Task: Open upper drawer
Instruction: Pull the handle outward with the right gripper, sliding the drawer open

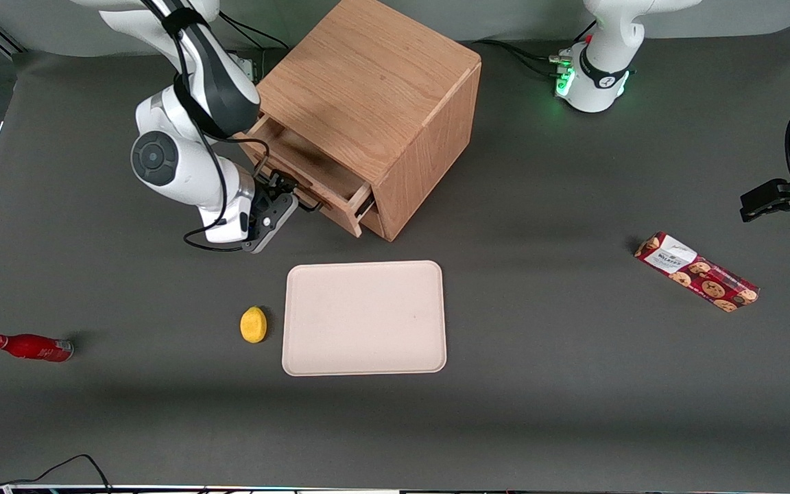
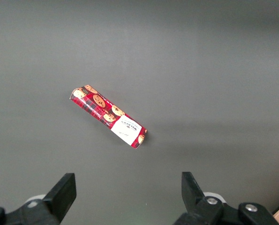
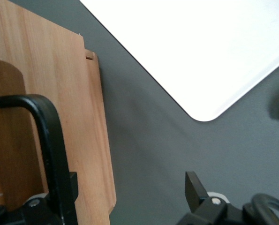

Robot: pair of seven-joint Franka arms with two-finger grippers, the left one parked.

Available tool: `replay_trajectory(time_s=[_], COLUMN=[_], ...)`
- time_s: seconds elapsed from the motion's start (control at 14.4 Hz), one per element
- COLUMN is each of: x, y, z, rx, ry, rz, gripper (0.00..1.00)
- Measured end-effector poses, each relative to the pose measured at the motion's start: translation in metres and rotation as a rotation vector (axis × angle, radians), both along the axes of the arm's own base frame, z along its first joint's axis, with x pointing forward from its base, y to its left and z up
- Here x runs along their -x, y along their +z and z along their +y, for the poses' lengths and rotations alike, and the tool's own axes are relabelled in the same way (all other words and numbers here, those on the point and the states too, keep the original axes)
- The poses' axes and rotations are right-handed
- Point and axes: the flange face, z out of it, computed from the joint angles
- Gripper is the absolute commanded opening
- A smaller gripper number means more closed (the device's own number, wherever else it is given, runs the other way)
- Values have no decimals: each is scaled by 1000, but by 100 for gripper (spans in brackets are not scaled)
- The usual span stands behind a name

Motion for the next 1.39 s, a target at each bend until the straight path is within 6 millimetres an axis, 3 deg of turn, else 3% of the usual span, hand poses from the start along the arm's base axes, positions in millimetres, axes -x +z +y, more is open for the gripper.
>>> replay_trajectory(time_s=[1.39], x=[-71], y=[-1], z=[-77], rx=[3], ry=[-69], rz=[-75], gripper=[100])
